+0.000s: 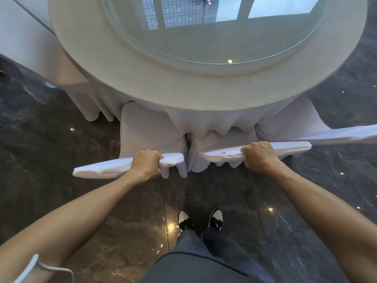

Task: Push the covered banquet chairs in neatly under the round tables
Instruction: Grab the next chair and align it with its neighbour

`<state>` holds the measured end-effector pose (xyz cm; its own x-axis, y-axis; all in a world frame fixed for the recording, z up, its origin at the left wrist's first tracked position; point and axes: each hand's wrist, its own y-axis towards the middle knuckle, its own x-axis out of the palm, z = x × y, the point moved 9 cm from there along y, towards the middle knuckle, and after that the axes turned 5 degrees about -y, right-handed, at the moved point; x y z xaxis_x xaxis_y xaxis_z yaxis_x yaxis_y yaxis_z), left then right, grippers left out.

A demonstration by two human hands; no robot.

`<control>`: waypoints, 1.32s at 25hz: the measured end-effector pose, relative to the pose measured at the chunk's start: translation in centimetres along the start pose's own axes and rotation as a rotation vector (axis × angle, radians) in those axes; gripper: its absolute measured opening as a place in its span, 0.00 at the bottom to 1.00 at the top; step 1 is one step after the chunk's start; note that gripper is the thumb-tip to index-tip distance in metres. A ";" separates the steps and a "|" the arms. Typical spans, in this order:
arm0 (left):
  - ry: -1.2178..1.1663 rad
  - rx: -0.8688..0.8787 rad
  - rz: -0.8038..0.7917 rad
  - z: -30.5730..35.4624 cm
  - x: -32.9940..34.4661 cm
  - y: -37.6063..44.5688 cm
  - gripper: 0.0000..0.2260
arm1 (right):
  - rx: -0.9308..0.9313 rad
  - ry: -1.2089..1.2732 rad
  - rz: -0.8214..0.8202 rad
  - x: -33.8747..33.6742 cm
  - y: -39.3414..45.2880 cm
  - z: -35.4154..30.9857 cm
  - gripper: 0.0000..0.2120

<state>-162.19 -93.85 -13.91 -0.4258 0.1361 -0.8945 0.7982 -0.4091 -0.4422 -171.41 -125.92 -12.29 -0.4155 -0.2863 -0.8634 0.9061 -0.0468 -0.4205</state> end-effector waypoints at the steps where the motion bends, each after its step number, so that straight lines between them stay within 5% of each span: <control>1: 0.008 -0.003 -0.006 -0.4 0.1 -0.2 0.18 | 0.001 -0.003 -0.006 0.1 0.0 0.1 0.07; 21: -0.095 -0.098 0.074 1.1 0.0 -0.4 0.22 | 0.055 0.032 -0.044 -0.8 0.7 -1.8 0.11; 28: -0.070 -0.009 -0.215 3.5 0.2 1.3 0.09 | -0.063 0.091 0.010 -0.3 0.7 -1.3 0.10; 33: -0.440 0.157 -0.222 12.3 -2.3 3.7 0.26 | -0.037 0.271 0.111 1.3 -1.7 4.5 0.23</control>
<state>-163.48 -106.78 -12.69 -0.7435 -0.1438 -0.6531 0.6091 -0.5485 -0.5728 -173.16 -130.48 -11.41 -0.3246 -0.0211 -0.9456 0.9457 0.0070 -0.3248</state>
